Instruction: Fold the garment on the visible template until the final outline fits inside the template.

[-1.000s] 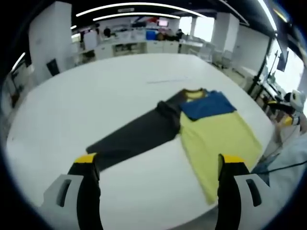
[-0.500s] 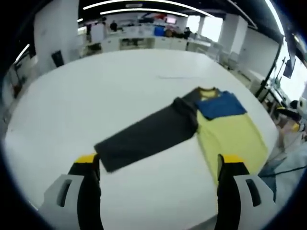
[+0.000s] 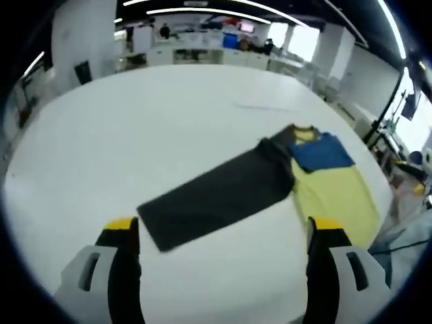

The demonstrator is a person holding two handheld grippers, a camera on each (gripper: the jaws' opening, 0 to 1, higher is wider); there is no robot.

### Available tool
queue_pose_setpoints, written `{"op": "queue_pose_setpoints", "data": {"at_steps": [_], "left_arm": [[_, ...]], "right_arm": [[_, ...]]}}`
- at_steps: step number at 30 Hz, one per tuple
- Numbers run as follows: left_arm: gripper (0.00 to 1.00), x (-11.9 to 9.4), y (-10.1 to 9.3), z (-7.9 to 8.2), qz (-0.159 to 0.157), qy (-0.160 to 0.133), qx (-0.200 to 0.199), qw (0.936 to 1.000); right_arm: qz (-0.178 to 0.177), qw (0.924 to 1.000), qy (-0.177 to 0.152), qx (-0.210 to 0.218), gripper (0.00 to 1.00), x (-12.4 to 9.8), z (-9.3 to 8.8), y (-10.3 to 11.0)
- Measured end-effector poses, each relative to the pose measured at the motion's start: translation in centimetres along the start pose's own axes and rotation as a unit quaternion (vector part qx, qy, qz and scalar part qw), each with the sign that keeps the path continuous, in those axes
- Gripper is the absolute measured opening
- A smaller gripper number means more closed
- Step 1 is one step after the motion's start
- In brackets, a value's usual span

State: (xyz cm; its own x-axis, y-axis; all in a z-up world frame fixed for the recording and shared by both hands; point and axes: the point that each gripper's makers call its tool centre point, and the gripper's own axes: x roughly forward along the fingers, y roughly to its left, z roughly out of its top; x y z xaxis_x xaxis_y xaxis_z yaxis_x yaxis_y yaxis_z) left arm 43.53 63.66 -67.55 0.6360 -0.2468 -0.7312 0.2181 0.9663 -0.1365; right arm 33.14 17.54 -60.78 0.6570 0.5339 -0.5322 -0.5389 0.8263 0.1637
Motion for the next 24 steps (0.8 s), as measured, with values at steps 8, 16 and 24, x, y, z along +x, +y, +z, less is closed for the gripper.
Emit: {"op": "queue_pose_setpoints", "data": {"at_steps": [8,16,24], "left_arm": [[0.99,1.7,1.1,-0.6,-0.005,0.015,-0.009,0.9998],[0.95,3.1,2.2,-1.3,-0.005,0.029,-0.026,0.9992],[0.89,4.0,3.7,-1.6,0.010,0.027,-0.039,0.9988]], "right_arm": [[-0.013,0.9999,0.002,0.009,1.00,-0.1,-0.2,-0.2],[-0.027,0.9994,0.007,0.018,1.00,-0.1,-0.6,-0.6],[-0.033,0.9992,0.009,0.021,1.00,-0.1,-0.5,-0.8]]}}
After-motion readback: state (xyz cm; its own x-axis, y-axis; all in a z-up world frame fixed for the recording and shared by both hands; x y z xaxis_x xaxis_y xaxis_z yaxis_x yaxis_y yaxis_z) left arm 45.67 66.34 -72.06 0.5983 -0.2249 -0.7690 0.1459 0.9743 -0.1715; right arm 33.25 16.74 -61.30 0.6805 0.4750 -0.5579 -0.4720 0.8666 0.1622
